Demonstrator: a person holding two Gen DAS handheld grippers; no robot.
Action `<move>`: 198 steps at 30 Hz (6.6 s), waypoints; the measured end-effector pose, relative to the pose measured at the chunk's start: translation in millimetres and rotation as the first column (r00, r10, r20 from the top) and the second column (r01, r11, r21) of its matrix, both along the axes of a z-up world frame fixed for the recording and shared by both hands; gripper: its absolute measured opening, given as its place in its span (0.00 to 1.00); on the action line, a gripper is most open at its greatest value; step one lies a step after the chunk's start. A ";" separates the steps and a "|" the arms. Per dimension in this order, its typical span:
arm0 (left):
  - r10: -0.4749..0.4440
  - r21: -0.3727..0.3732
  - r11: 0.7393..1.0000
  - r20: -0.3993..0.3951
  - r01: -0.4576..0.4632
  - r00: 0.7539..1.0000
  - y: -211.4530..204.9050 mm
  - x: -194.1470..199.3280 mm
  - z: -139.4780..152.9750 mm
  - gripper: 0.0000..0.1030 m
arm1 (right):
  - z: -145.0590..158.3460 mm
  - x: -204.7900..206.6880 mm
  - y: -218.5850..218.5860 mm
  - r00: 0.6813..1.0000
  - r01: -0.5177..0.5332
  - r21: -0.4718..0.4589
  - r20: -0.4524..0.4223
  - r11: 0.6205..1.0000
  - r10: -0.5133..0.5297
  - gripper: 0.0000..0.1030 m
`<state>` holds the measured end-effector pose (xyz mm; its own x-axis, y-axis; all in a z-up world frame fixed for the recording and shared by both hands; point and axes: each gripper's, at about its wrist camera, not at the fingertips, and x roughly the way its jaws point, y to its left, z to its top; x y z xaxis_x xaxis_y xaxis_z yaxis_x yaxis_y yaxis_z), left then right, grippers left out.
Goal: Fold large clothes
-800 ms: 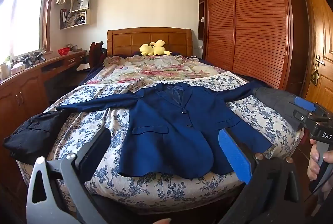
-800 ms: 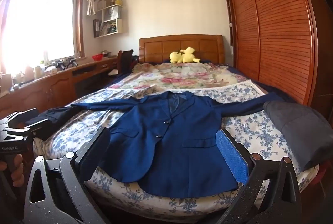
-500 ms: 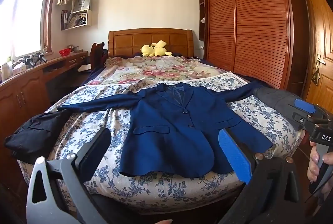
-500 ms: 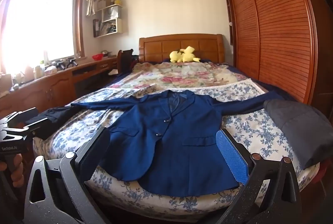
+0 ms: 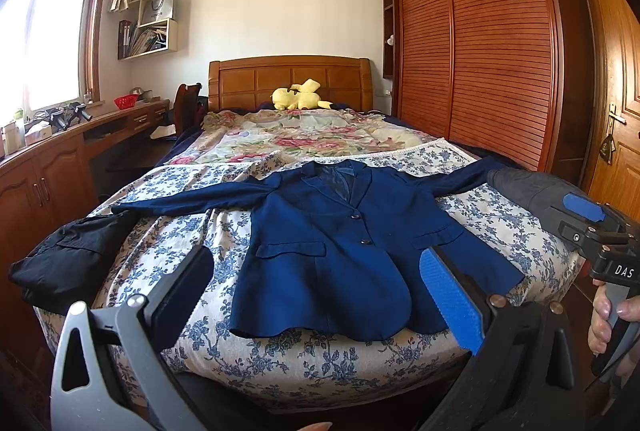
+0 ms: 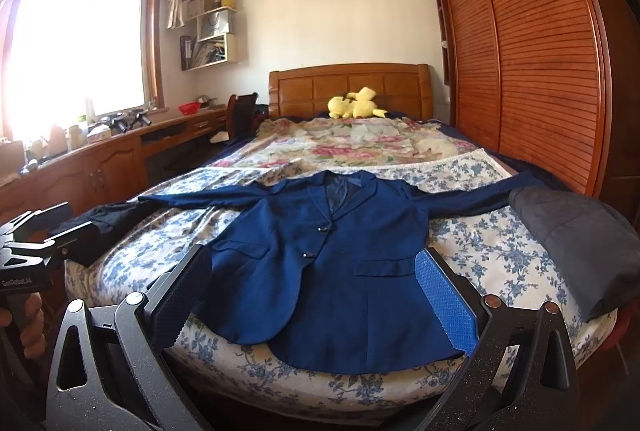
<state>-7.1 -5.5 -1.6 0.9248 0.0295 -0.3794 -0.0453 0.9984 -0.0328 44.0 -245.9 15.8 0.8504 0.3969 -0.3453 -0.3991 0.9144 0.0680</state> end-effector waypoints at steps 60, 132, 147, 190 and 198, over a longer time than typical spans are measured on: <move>-0.003 0.015 1.000 0.025 0.002 1.000 -10.3 -8.5 8.6 1.00 | 8.6 -12.4 9.8 1.000 -0.004 0.004 0.009 1.000 0.004 1.00; 0.185 0.015 0.983 -0.147 -0.185 0.972 141.3 188.8 -86.1 1.00 | -89.3 204.4 144.1 0.977 -0.178 -0.134 -0.146 0.975 0.159 1.00; 0.225 0.036 0.974 -0.163 -0.222 0.961 192.9 230.6 -102.1 1.00 | -102.0 247.9 219.3 0.959 -0.263 -0.183 -0.162 0.947 0.234 1.00; 0.305 -0.264 0.846 -0.474 -0.464 0.826 408.2 400.0 -200.0 0.61 | -162.0 278.9 246.3 0.918 -0.331 -0.147 -0.280 0.932 0.281 1.00; 0.334 -0.242 0.842 -0.468 -0.482 0.818 408.2 413.9 -198.3 0.03 | -161.3 277.6 245.3 0.916 -0.334 -0.141 -0.280 0.932 0.286 1.00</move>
<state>406.8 402.7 -199.9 0.6234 0.1726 -0.7626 -0.5285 0.8118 -0.2483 321.6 -0.5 -145.5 0.5704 0.5364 -0.6220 -0.6563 0.7530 0.0474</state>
